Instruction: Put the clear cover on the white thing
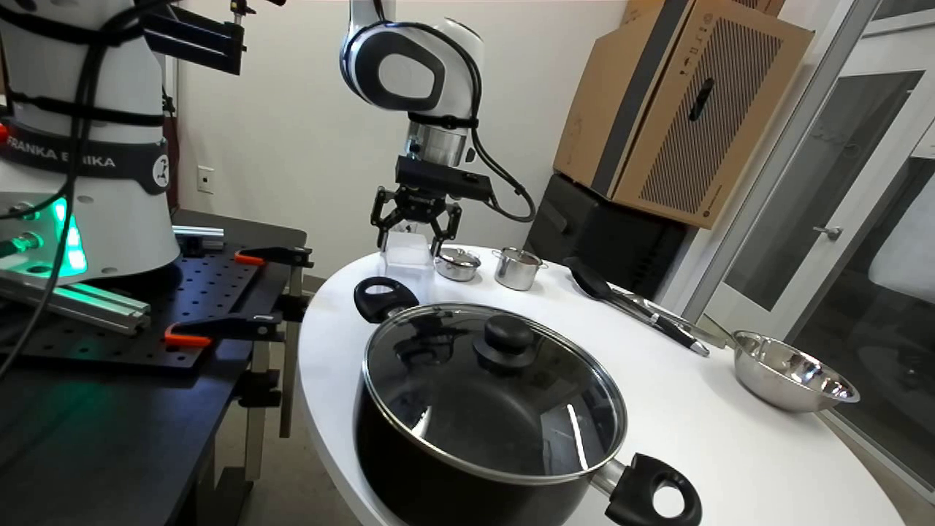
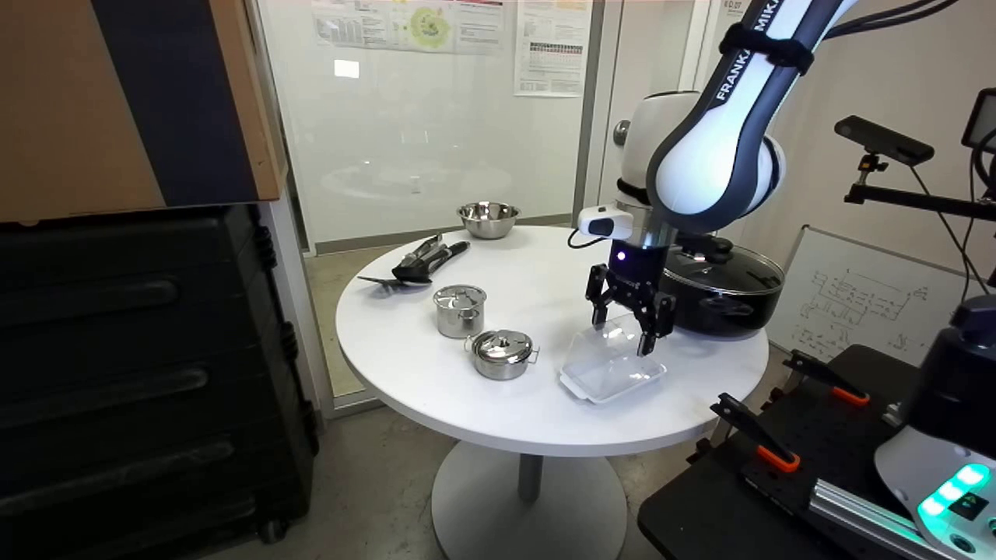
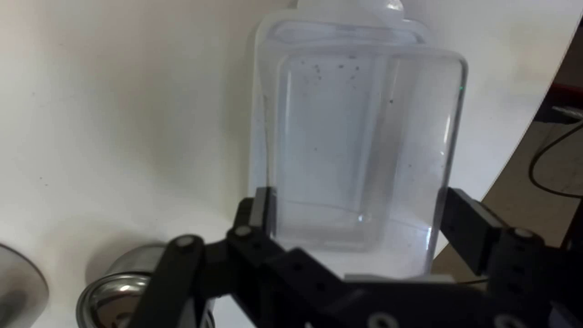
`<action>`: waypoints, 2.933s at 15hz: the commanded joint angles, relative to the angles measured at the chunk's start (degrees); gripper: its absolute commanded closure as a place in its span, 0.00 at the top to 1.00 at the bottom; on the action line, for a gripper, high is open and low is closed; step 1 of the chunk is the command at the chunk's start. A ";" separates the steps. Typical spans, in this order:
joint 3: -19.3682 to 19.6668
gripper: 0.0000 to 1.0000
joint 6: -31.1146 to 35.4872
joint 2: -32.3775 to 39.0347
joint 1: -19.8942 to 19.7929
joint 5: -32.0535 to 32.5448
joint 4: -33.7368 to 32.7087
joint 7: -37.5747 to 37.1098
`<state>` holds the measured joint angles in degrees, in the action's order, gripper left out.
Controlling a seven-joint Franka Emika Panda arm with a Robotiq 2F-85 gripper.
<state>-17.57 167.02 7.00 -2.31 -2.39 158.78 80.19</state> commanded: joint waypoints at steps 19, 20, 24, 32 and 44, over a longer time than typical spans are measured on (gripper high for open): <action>1.31 0.64 -1.57 -0.68 0.96 -1.70 0.26 0.63; 1.24 0.64 -1.57 -0.64 0.96 -1.81 0.26 0.69; 1.01 0.64 -1.47 -0.44 1.04 -2.19 0.24 0.78; 0.84 0.64 -1.51 -0.33 1.08 -3.12 0.21 0.51; 1.22 1.00 -1.70 -0.51 1.46 -2.47 0.22 -0.23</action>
<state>-16.77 166.29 7.29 -1.72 -3.77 158.79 80.08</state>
